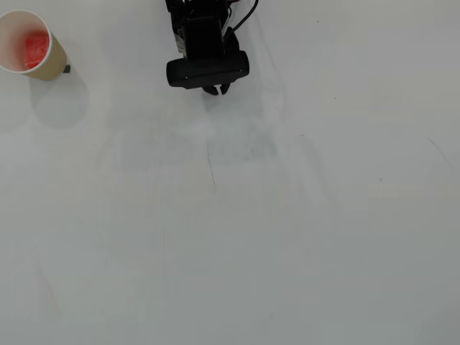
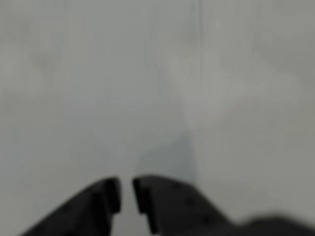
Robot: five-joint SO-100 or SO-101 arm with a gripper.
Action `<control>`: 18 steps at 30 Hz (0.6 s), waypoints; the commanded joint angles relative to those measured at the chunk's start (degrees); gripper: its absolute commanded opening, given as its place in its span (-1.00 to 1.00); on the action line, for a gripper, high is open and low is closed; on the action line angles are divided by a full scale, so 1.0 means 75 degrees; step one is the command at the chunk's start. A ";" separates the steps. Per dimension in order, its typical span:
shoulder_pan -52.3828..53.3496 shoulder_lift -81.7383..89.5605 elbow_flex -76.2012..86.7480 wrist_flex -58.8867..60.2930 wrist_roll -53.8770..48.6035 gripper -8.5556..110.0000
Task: Pick up the cube and drop it in the cup.
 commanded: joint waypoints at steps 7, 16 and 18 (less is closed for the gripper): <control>-0.0340 0.0363 0.0434 0.0105 -0.0129 -0.85; -0.0281 0.0387 0.0562 0.0129 0.0047 -0.85; -0.0176 0.0387 0.0574 0.0152 0.0129 -0.85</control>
